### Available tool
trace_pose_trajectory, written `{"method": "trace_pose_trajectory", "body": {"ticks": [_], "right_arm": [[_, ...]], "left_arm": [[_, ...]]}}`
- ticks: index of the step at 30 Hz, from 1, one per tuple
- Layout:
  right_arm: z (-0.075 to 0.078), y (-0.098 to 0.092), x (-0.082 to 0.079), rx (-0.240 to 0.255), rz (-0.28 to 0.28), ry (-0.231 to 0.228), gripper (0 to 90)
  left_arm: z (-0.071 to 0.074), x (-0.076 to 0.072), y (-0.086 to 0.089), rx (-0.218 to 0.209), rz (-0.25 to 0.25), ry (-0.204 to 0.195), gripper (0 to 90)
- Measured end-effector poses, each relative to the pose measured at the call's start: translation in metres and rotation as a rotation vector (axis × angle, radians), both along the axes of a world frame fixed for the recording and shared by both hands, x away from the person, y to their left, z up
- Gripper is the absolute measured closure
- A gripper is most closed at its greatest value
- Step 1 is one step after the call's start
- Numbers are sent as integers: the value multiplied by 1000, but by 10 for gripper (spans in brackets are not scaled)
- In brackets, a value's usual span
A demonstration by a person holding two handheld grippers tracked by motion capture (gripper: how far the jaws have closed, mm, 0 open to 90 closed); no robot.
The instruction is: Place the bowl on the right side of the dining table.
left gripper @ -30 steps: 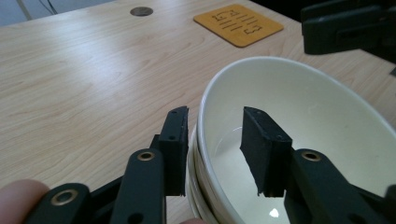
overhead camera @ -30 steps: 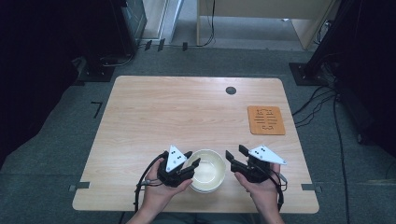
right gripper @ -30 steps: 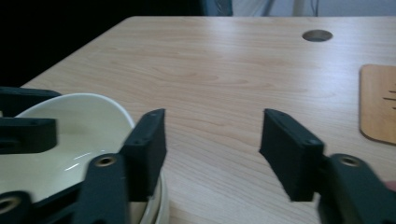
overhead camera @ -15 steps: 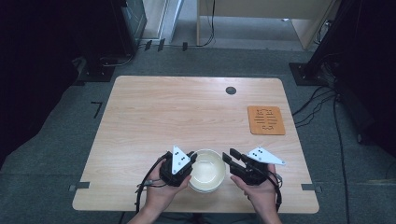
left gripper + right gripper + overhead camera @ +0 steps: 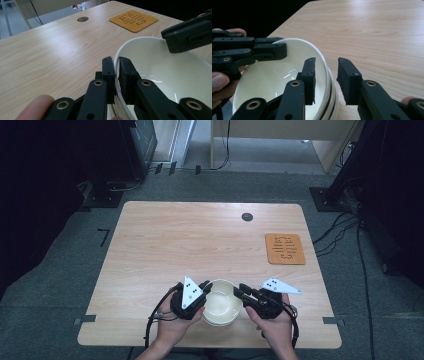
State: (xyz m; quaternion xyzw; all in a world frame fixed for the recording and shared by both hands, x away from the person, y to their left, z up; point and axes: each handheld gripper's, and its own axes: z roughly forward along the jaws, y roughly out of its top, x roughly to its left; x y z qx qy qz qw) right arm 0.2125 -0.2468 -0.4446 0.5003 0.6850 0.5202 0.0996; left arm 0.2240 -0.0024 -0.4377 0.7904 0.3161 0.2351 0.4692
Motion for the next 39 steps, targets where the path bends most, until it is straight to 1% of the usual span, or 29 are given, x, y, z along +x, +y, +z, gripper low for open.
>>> {"method": "trace_pose_trajectory", "body": {"ticks": [1, 2, 3, 4, 5, 7, 9, 10, 12, 13, 14, 15, 17, 18, 19, 20, 22, 24, 26, 27, 28, 29, 31, 37, 39], "right_arm": [[0, 2, 0, -17, -2, 4, 695], [0, 2, 0, -17, -2, 4, 695], [-1, 3, 0, -29, -9, 10, 702], [-3, 4, 1, -45, -20, 21, 737], [-3, 4, 1, -45, -20, 21, 737], [-5, 5, 1, -50, -25, 24, 768], [-6, 6, 1, -50, -26, 25, 769], [-6, 6, 1, -54, -31, 22, 768], [-6, 6, 1, -53, -34, 20, 766], [-6, 6, 1, -53, -35, 18, 766], [-6, 6, 1, -53, -35, 18, 766], [-6, 6, 1, -56, -35, 17, 766], [-6, 6, 1, -56, -35, 19, 763], [-7, 6, 1, -56, -32, 20, 759], [-7, 6, 1, -55, -30, 21, 749], [-7, 6, 1, -55, -30, 21, 749], [-7, 7, 1, -56, -27, 23, 734], [-7, 7, 0, -64, -29, 23, 719], [-7, 7, 0, -67, -28, 19, 717], [-6, 8, -1, -72, -30, 14, 726], [-6, 8, -1, -72, -30, 14, 726], [-5, 10, -1, -70, -24, 19, 741], [-4, 10, -2, -67, -19, 20, 743], [0, 16, -6, -74, -17, 13, 770], [1, 19, -7, -68, -29, 9, 785]], "left_arm": [[0, -1, 0, 4, 0, -5, 840], [0, -1, 0, 4, 0, -5, 840], [0, 0, 0, 6, -2, -5, 840], [1, 1, 0, 10, -6, 12, 838], [1, 1, 0, 10, -6, 12, 836], [3, 2, 0, 13, -5, 26, 834], [3, 1, 0, 18, -3, 34, 808], [3, 1, -1, 29, -3, 40, 808], [2, 1, -3, 67, 2, 40, 769], [1, 0, -5, 79, 4, 33, 779], [0, -1, -6, 82, 16, 21, 796], [0, -1, -5, 83, 17, 17, 820], [0, 0, -5, 74, 17, 15, 823], [-1, -1, -5, 75, 20, 4, 826], [-1, -2, -5, 64, 16, -4, 833], [-1, -2, -5, 64, 16, -4, 834], [-1, 0, -2, 39, 0, 4, 836], [-1, -1, -2, 34, -3, -13, 836], [0, -3, -2, 31, -3, -37, 837], [1, -5, -2, 22, 0, -56, 837], [1, -5, -2, 22, 0, -56, 837], [2, -6, -1, 12, -1, -62, 836], [4, -8, 0, -8, -3, -78, 837], [10, -14, 1, -36, 12, -149, 836], [12, -18, 1, -44, 18, -187, 836]]}}
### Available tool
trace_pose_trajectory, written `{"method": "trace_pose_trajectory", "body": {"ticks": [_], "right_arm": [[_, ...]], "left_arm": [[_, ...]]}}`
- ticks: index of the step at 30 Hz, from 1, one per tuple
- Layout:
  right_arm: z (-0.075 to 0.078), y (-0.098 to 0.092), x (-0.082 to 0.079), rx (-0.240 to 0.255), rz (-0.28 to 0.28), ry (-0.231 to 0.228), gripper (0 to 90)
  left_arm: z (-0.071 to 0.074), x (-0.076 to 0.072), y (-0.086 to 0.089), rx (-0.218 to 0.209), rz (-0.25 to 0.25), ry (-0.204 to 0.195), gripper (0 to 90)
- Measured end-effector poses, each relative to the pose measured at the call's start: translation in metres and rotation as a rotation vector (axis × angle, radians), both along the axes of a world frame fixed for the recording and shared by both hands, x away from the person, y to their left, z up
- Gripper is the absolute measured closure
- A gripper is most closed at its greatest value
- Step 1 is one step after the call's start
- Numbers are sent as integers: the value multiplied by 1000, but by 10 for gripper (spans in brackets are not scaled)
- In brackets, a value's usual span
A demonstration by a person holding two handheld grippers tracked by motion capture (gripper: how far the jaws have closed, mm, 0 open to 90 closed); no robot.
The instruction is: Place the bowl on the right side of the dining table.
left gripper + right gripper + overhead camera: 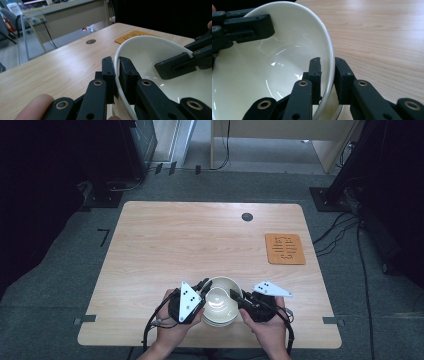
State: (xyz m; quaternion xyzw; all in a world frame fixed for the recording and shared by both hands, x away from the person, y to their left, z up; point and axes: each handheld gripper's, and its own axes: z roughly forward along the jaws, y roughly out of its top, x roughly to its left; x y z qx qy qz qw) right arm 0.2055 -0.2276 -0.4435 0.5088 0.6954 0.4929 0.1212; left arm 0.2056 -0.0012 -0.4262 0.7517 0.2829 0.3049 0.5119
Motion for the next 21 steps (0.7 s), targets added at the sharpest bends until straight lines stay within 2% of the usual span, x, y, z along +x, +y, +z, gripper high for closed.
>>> {"method": "trace_pose_trajectory", "body": {"ticks": [6, 9, 10, 12, 13, 14, 15, 17, 18, 19, 20, 21], "right_arm": [[1, 5, -2, -29, -48, -30, 832], [2, 6, -2, -10, -69, -29, 842], [4, 6, -3, -4, -82, -49, 843], [5, 5, -3, -2, -82, -59, 841], [9, 4, -5, -12, -93, -90, 839], [11, 4, -5, -21, -102, -104, 839], [12, 2, -5, -23, -106, -110, 839], [14, -1, -4, -17, -111, -110, 838], [15, -4, -4, -15, -118, -112, 838], [15, -5, -3, -15, -123, -115, 837], [16, -6, -3, -17, -126, -114, 837], [16, -8, -3, -21, -130, -115, 836]], "left_arm": [[1, -4, -1, -2, 9, -20, 833], [2, -3, 1, -36, 6, 10, 825], [3, -2, 2, -47, 2, 18, 812], [5, -1, 6, -83, -23, 42, 801], [6, 0, 9, -109, -36, 58, 729], [9, 2, 14, -155, -66, 82, 673], [9, 2, 14, -155, -66, 82, 613], [11, 3, 18, -188, -77, 98, 477], [12, 4, 21, -199, -54, 119, 368], [12, 4, 21, -199, -54, 119, 269], [13, 7, 23, -191, -34, 147, 177], [13, 7, 23, -191, -34, 147, 105]]}}
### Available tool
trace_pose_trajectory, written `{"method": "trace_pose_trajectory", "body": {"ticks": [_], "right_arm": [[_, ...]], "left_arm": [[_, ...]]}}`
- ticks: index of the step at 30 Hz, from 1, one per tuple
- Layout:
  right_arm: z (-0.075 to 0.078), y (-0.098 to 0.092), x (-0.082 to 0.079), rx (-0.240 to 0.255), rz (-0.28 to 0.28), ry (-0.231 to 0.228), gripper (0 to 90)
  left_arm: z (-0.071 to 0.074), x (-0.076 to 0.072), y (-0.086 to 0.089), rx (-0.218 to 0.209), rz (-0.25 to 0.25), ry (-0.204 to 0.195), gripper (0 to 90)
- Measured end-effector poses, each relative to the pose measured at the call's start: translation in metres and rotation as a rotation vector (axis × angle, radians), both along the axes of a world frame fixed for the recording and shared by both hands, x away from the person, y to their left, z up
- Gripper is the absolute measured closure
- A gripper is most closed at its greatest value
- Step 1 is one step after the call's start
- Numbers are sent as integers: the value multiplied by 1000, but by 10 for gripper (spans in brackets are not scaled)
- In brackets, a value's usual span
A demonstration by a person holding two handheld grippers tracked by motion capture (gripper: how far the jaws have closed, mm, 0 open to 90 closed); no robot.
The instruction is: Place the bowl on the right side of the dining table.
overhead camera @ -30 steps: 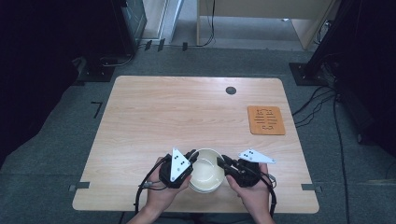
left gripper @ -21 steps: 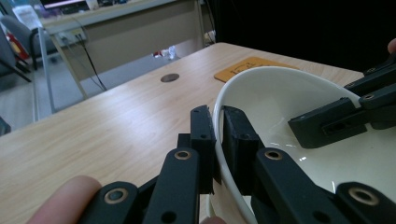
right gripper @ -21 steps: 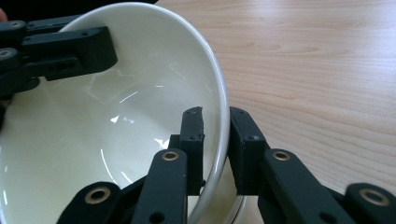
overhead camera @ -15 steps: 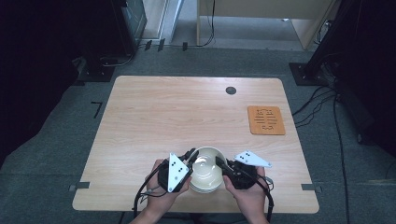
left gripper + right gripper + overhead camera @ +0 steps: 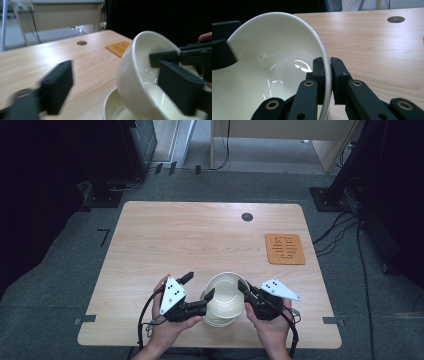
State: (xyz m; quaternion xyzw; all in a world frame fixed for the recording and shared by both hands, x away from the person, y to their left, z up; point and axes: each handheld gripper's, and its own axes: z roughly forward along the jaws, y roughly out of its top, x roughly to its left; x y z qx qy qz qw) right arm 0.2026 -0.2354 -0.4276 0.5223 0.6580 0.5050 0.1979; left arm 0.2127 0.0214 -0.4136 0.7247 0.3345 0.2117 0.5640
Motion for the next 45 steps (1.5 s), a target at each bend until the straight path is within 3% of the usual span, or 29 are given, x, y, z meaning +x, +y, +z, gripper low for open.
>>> {"method": "trace_pose_trajectory", "body": {"ticks": [5, 9, 16, 23, 28, 45], "right_arm": [[-1, -2, 1, -7, -13, 0, 836], [0, -5, 3, -8, -23, -10, 835], [2, -10, 5, -12, -39, -26, 835], [3, -18, 6, -11, -60, -29, 834], [4, -24, 8, -4, -76, -29, 834], [3, -43, 11, -6, -128, -24, 834]], "left_arm": [[-2, 5, 6, -21, -13, 46, 0], [-2, 3, 11, -21, -3, 21, 0], [-4, 5, 26, -42, 2, 17, 0], [-11, 10, 53, -68, 70, 33, 0], [-17, 10, 70, -91, 146, 17, 0], [-39, 10, 133, -50, 301, 39, 0]]}}
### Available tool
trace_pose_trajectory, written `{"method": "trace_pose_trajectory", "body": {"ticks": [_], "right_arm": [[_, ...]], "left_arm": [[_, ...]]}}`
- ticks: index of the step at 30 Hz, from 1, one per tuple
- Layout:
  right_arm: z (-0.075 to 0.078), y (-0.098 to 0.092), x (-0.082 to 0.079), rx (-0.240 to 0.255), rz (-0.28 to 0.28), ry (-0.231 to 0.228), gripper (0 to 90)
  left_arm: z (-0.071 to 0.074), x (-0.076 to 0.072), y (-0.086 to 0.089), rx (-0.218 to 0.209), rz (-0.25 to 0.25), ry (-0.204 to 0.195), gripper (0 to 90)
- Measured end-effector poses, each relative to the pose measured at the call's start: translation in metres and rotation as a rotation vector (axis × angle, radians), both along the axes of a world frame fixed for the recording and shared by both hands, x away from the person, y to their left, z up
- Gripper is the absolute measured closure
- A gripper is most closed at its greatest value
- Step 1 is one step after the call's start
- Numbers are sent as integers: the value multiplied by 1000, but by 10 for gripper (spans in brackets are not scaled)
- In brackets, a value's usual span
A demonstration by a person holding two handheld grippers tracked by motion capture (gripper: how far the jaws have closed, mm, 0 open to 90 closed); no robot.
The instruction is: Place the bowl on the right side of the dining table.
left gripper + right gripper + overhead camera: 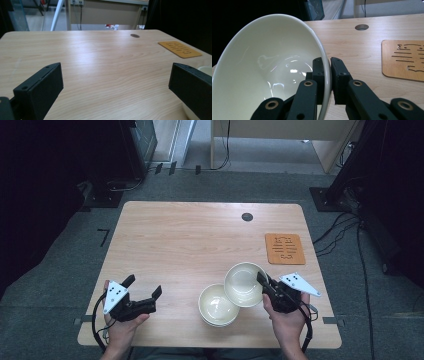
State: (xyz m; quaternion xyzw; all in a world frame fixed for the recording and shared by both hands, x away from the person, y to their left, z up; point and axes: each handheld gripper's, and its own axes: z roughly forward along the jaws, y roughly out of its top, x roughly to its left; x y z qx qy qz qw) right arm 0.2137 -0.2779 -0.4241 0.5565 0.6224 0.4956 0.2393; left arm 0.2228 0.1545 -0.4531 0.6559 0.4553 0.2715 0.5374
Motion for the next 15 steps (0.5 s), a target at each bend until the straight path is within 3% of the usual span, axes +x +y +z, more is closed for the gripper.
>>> {"method": "trace_pose_trajectory", "body": {"ticks": [8, 15], "right_arm": [[-1, -4, 2, -4, -18, 0, 834], [-3, -10, 4, -4, -37, 3, 834]], "left_arm": [[-7, 4, 18, -8, 39, 25, 0], [-24, 6, 29, 65, 79, 77, 0]]}}
